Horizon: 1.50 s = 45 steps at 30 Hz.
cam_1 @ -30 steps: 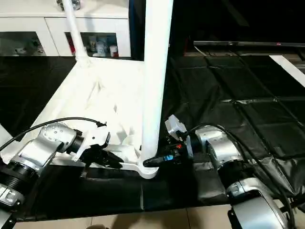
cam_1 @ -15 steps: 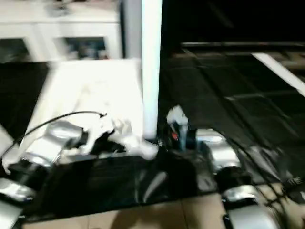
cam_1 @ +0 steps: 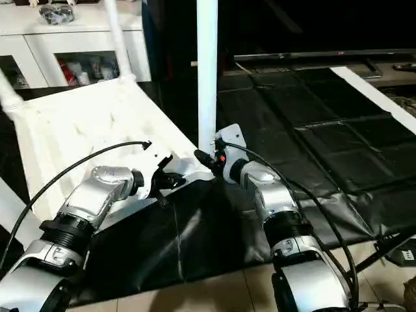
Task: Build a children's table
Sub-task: Rotate leg to tighten
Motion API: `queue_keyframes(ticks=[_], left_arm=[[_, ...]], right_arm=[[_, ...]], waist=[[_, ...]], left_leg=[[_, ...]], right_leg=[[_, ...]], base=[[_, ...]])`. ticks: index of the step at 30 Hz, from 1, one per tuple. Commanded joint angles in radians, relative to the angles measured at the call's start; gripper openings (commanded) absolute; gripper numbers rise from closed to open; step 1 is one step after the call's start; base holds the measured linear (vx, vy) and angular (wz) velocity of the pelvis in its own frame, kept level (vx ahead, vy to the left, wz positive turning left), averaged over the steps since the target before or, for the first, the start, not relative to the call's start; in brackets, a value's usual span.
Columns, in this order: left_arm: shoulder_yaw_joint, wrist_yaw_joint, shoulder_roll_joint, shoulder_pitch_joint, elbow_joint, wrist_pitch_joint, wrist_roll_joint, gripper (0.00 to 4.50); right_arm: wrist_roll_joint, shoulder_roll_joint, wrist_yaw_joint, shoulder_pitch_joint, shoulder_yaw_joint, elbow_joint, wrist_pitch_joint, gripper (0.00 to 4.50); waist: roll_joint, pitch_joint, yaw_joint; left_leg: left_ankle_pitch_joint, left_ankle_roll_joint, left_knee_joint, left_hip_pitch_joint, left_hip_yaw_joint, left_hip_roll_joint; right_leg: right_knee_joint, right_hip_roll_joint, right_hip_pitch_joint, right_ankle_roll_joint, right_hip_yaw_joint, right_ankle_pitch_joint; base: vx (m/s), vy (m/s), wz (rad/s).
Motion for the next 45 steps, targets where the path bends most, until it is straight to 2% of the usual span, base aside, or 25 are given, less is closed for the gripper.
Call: queue_keyframes(ticks=[1,3,4,6,9,10,12,17,19,21,22,23,27,28,31,32,33,37,39,45], left_arm=[[-0.031,-0.013,-0.039,-0.01,-0.042,-0.017,-0.033,0.0],[-0.039,-0.037,-0.022,-0.001,-0.051,-0.021,-0.033,0.0],[-0.045,-0.053,-0.009,0.004,-0.054,-0.036,-0.029,0.0],[-0.051,-0.071,0.004,0.008,-0.056,-0.049,-0.026,0.0],[-0.068,-0.129,0.046,0.016,-0.055,-0.086,-0.018,0.0],[-0.086,-0.188,0.077,0.021,-0.052,-0.114,-0.014,0.0],[-0.09,-0.201,0.084,0.021,-0.051,-0.122,-0.013,0.0],[-0.125,-0.314,0.146,0.026,-0.046,-0.19,-0.008,0.0],[-0.143,-0.383,0.174,0.029,-0.049,-0.228,-0.018,0.0],[-0.155,-0.421,0.189,0.033,-0.054,-0.246,-0.021,0.0],[-0.176,-0.476,0.21,0.036,-0.057,-0.289,-0.021,0.0],[-0.182,-0.489,0.215,0.036,-0.057,-0.297,-0.02,0.0],[-0.208,-0.544,0.238,0.038,-0.056,-0.339,-0.014,0.0],[-0.21,-0.55,0.24,0.038,-0.056,-0.344,-0.014,0.0],[-0.22,-0.575,0.253,0.041,-0.063,-0.353,-0.014,0.0],[-0.225,-0.595,0.262,0.041,-0.064,-0.364,-0.013,0.0],[-0.226,-0.6,0.265,0.041,-0.064,-0.367,-0.013,0.0],[-0.234,-0.642,0.29,0.044,-0.072,-0.389,-0.019,0.0],[-0.235,-0.647,0.292,0.043,-0.069,-0.394,-0.019,0.0],[-0.239,-0.652,0.295,0.039,-0.059,-0.404,-0.016,0.0]], right_arm=[[-0.008,0.08,0.074,0.025,0.072,0.027,0.039,2.66],[0.0,0.071,0.112,0.034,0.076,0.009,0.04,2.75],[0.003,0.062,0.136,0.039,0.08,0.001,0.039,2.85],[0.008,0.049,0.168,0.044,0.084,-0.008,0.034,3.07],[0.022,-0.007,0.291,0.059,0.095,-0.031,0.016,3.31],[0.022,-0.048,0.366,0.058,0.093,-0.027,-0.011,3.44],[0.022,-0.057,0.382,0.057,0.091,-0.025,-0.017,3.59],[0.024,-0.132,0.531,0.052,0.09,-0.027,-0.082,4.01],[0.027,-0.164,0.616,0.047,0.089,-0.029,-0.102,4.01],[0.031,-0.184,0.673,0.045,0.095,-0.032,-0.109,4.01],[0.037,-0.213,0.772,0.04,0.106,-0.03,-0.122,4.01],[0.038,-0.22,0.796,0.038,0.11,-0.028,-0.125,4.01],[0.045,-0.241,0.893,0.027,0.123,-0.013,-0.134,4.01],[0.047,-0.243,0.905,0.026,0.124,-0.012,-0.133,4.01],[0.055,-0.247,0.954,0.022,0.132,-0.015,-0.12,4.01],[0.058,-0.249,0.988,0.019,0.137,-0.01,-0.118,3.74],[0.059,-0.249,0.995,0.018,0.138,-0.009,-0.118,3.67],[0.063,-0.25,1.036,0.016,0.15,-0.001,-0.12,3.49],[0.068,-0.251,1.037,0.014,0.154,0.002,-0.122,3.2],[0.086,-0.255,1.037,0.011,0.171,0.001,-0.119,2.74]], waist=[[0.005,-0.06,0.009],[0.007,-0.059,0.01],[0.002,-0.059,0.011],[0.004,-0.058,0.009],[0.004,-0.058,0.013],[0.002,-0.057,0.014],[0.003,-0.058,0.018],[0.004,-0.062,0.033],[0.007,-0.063,0.045],[0.006,-0.066,0.054],[0.008,-0.067,0.059],[0.005,-0.067,0.061],[0.007,-0.068,0.075],[0.003,-0.068,0.075],[0.002,-0.067,0.077],[0.002,-0.067,0.077],[-0.001,-0.066,0.077],[0.0,-0.065,0.077],[-0.003,-0.066,0.077],[-0.003,-0.069,0.076]], left_leg=[[-0.243,0.039,-0.063,-0.011,0.007,0.002],[-0.252,0.039,-0.065,-0.01,0.007,0.004],[-0.249,0.041,-0.065,-0.011,0.007,0.005],[-0.252,0.042,-0.066,-0.01,0.007,0.005],[-0.257,0.049,-0.066,-0.009,0.008,0.007],[-0.251,0.049,-0.067,-0.009,0.008,0.009],[-0.254,0.053,-0.066,-0.007,0.009,0.01],[-0.217,0.062,-0.062,-0.001,0.014,0.014],[-0.188,0.069,-0.06,-0.003,0.014,0.016],[-0.18,0.077,-0.057,0.001,0.018,0.017],[-0.176,0.084,-0.056,0.001,0.019,0.019],[-0.177,0.088,-0.056,0.0,0.021,0.019],[-0.166,0.082,-0.054,0.002,0.025,0.024],[-0.167,0.082,-0.054,0.002,0.025,0.024],[-0.176,0.072,-0.057,-0.001,0.023,0.025],[-0.181,0.069,-0.056,-0.001,0.024,0.025],[-0.181,0.068,-0.056,-0.003,0.023,0.024],[-0.186,0.062,-0.057,-0.001,0.023,0.024],[-0.18,0.06,-0.057,-0.002,0.023,0.024],[-0.158,0.066,-0.054,-0.003,0.023,0.023]], right_leg=[[-0.082,-0.042,0.053,-0.209,0.028,-0.25],[-0.083,-0.043,0.053,-0.212,0.027,-0.261],[-0.083,-0.044,0.054,-0.21,0.028,-0.264],[-0.084,-0.044,0.053,-0.208,0.028,-0.268],[-0.085,-0.044,0.054,-0.211,0.029,-0.267],[-0.084,-0.045,0.053,-0.213,0.029,-0.261],[-0.084,-0.045,0.052,-0.217,0.029,-0.262],[-0.073,-0.045,0.051,-0.25,0.03,-0.172],[-0.066,-0.045,0.055,-0.267,0.026,-0.115],[-0.062,-0.043,0.055,-0.277,0.026,-0.086],[-0.06,-0.045,0.055,-0.286,0.024,-0.069],[-0.06,-0.044,0.055,-0.288,0.023,-0.066],[-0.054,-0.047,0.053,-0.297,0.019,-0.049],[-0.054,-0.047,0.054,-0.297,0.018,-0.052],[-0.055,-0.051,0.056,-0.285,0.018,-0.09],[-0.056,-0.051,0.055,-0.282,0.018,-0.098],[-0.055,-0.052,0.056,-0.279,0.018,-0.109],[-0.058,-0.053,0.054,-0.271,0.019,-0.137],[-0.057,-0.052,0.054,-0.269,0.018,-0.139],[-0.053,-0.051,0.055,-0.272,0.018,-0.112]], base=[[0.0,0.0,0.0],[0.0,0.0,0.0],[0.0,0.0,0.0],[0.0,0.0,0.0],[0.0,0.0,0.0],[0.0,0.0,0.0],[0.0,0.0,0.0],[0.0,0.0,0.0],[0.0,0.0,0.0],[0.0,0.0,0.0],[0.0,0.0,0.0],[0.0,0.0,0.0],[0.0,0.0,0.0],[0.0,0.0,0.0],[0.0,0.0,0.0],[0.0,0.0,0.0],[0.0,0.0,0.0],[0.0,0.0,0.0],[0.0,0.0,0.0],[0.0,0.0,0.0]])
